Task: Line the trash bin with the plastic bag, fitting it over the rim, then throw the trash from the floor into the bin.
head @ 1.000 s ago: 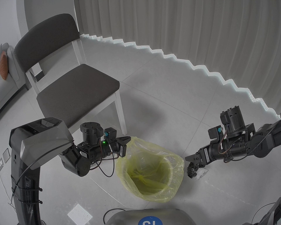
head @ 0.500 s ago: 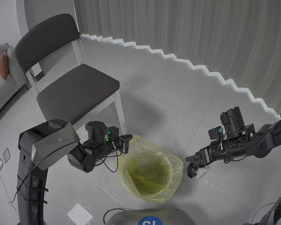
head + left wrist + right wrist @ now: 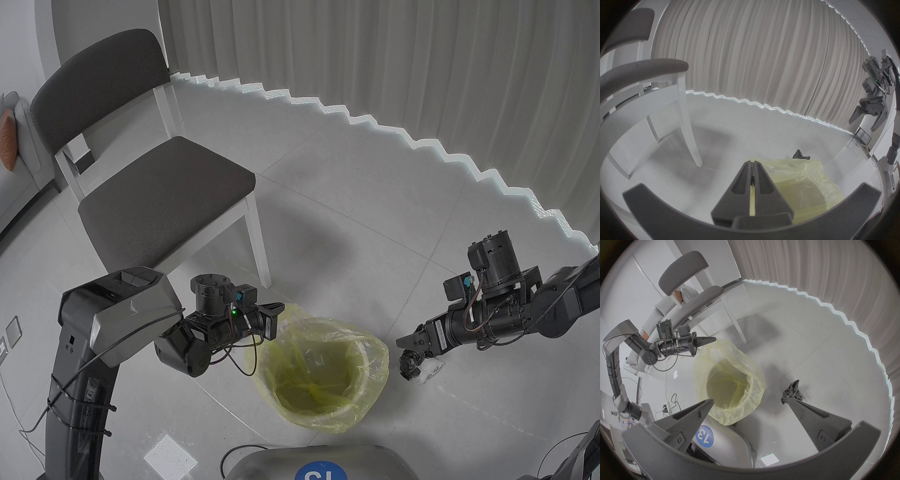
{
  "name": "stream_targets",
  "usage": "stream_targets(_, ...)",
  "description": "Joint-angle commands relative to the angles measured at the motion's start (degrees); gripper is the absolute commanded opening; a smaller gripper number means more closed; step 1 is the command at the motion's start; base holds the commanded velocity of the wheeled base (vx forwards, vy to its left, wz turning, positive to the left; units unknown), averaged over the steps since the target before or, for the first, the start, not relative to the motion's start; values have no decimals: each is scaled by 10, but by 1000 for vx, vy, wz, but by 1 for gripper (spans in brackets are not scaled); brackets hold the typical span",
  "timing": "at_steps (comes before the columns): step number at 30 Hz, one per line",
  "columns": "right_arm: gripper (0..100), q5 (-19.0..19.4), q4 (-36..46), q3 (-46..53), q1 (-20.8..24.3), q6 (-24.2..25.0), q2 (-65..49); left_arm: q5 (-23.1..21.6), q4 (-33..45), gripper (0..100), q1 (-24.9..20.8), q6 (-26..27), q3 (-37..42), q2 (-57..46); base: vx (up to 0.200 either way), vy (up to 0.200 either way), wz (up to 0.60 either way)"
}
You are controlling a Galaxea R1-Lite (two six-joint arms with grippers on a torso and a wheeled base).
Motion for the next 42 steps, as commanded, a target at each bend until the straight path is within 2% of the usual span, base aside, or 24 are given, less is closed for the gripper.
stream_targets(1,100,0,-1,1,0,0,8,0,-13,0,-5,0,24,8,0,0,0)
stream_targets(8,100,0,-1,-2,0,0,10,1,-65,0,-5,0,73,-3,0,0,0)
stream_targets(13,100,0,-2,-3,0,-4,15,0,-70,0,0,-1,105,-22,0,0,0)
stream_targets(19,100,0,-12,-2,1,-4,21,8,-75,0,-8,-45,51,-20,0,0,0)
stream_targets(31,100,0,-13,-5,-1,-4,30,26,-35,0,-20,-73,-45,13,0,0,0)
stream_targets(42,100,0,-12,-5,-8,-4,34,29,-26,0,-49,-82,-52,28,0,0,0)
